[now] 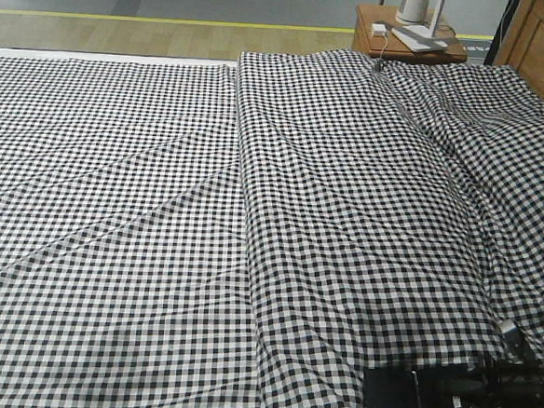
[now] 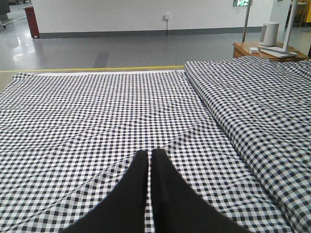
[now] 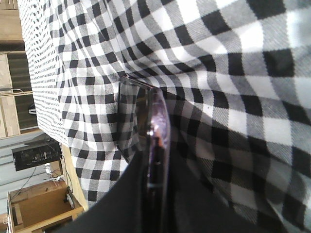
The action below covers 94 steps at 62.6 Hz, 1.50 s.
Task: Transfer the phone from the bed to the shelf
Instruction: 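Close the right gripper on the black phone's edge, then lift the phone with the right gripper up off the bed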
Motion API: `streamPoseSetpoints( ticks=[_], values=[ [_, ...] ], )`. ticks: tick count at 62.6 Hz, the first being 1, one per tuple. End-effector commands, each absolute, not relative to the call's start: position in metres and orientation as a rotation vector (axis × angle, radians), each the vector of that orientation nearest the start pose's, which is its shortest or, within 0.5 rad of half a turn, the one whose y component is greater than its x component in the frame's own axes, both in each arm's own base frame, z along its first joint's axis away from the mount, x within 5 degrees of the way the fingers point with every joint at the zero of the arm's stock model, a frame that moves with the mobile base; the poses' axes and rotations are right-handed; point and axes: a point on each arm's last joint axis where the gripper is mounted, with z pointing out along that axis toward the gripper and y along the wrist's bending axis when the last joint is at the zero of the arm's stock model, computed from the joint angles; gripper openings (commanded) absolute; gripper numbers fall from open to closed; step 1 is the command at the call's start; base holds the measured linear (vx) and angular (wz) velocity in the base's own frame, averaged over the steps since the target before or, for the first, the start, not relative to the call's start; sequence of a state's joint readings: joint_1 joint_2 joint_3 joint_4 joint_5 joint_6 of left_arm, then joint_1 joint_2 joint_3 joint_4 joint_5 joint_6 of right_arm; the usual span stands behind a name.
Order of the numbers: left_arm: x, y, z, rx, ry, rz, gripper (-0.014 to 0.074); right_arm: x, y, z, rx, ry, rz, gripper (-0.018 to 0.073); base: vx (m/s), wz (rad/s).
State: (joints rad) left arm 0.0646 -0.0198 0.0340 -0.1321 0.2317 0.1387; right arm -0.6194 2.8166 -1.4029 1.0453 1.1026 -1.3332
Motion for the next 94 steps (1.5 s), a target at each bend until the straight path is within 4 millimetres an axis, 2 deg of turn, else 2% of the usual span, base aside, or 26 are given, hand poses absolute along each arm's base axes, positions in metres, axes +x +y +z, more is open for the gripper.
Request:
streamPoseSetpoints(
  ticks=[1,14,23,30,42,55,64,72,82,94],
  values=[
    [0.056,0.002,0.188,-0.039,1.65,0.031,0.0001,0.321,-0.14,-0.086,0.203,2.571,1.494,-0.0011,0.0,0.0],
    [0.056,0.002,0.188,-0.039,1.65,0.031,0.0001,0.321,-0.139,-0.084,0.196,2.547,1.531,-0.0009,0.0,0.0],
    [0.056,0.002,0.188,-0.039,1.65,0.031,0.0001,0.32,-0.137,-0.078,0.183,2.499,1.618,-0.0008,0.0,0.0],
    [0.056,0.002,0.188,-0.039,1.65,0.031,0.0001,0.323,-0.138,-0.073,0.192,2.501,1.611,-0.0007,0.0,0.0],
    [0.056,0.002,0.188,-0.039,1.65,0.031,0.0001,0.337,-0.148,-0.039,0.169,2.495,1.531,-0.0006,0.0,0.0],
    [0.056,0.002,0.188,-0.039,1.65,0.031,0.0001,0.353,-0.16,0.021,0.117,2.483,1.397,-0.0003,0.0,0.0],
    [0.056,0.002,0.188,-0.039,1.65,0.031,0.0001,0.362,-0.166,0.078,0.143,2.469,1.301,-0.0002,0.0,0.0],
    [0.056,0.002,0.188,-0.039,1.65,0.031,0.0001,0.364,-0.166,0.141,0.083,2.423,1.177,-0.0002,0.0,0.0],
    [0.056,0.002,0.188,-0.039,1.65,0.031,0.0001,0.363,-0.143,0.214,-0.09,2.359,1.034,-0.0002,0.0,0.0],
    [0.056,0.002,0.188,-0.039,1.65,0.031,0.0001,0.359,-0.099,0.271,-0.292,2.293,0.95,-0.0002,0.0,0.0]
  ],
)
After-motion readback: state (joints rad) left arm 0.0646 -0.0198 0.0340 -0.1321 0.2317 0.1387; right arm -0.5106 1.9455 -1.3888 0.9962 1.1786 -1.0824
